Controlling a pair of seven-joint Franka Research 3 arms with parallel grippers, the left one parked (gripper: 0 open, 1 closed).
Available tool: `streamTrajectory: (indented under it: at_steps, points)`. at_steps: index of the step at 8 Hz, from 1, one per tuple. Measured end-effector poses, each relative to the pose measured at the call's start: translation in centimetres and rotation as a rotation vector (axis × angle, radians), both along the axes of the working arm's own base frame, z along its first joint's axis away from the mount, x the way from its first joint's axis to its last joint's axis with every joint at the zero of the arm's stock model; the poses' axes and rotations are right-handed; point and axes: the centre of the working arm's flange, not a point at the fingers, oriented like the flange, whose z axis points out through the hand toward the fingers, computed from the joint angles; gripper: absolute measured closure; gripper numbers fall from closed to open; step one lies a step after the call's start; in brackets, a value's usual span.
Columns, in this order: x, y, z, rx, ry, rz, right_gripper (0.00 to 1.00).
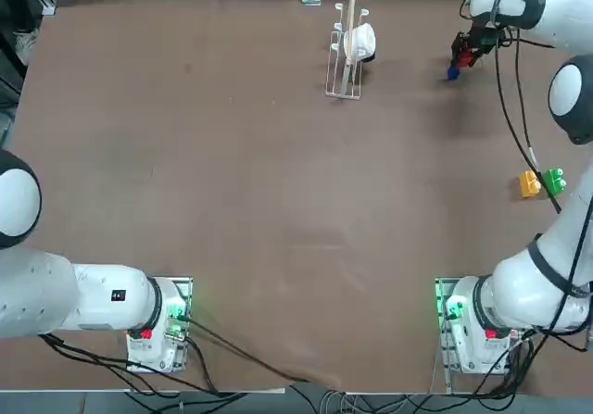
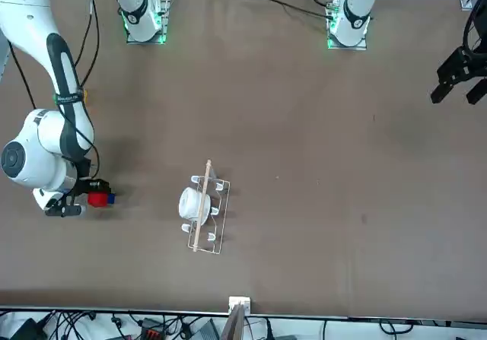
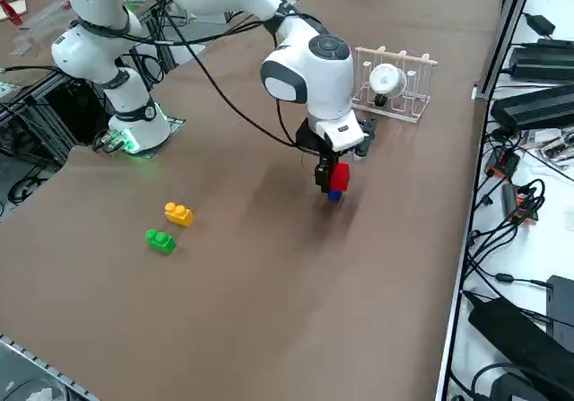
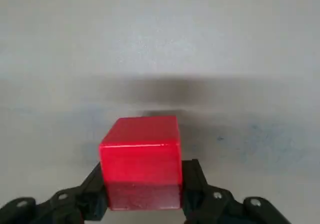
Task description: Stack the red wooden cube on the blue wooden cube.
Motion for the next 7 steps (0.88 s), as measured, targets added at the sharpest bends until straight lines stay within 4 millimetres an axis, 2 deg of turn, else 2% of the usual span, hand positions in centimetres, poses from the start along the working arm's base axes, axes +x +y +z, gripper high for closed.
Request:
streamTrajectory:
  at_steps: [7]
  points:
    - [-0.04, 0.02, -0.03, 0.001, 0.003, -0.002, 0.30]
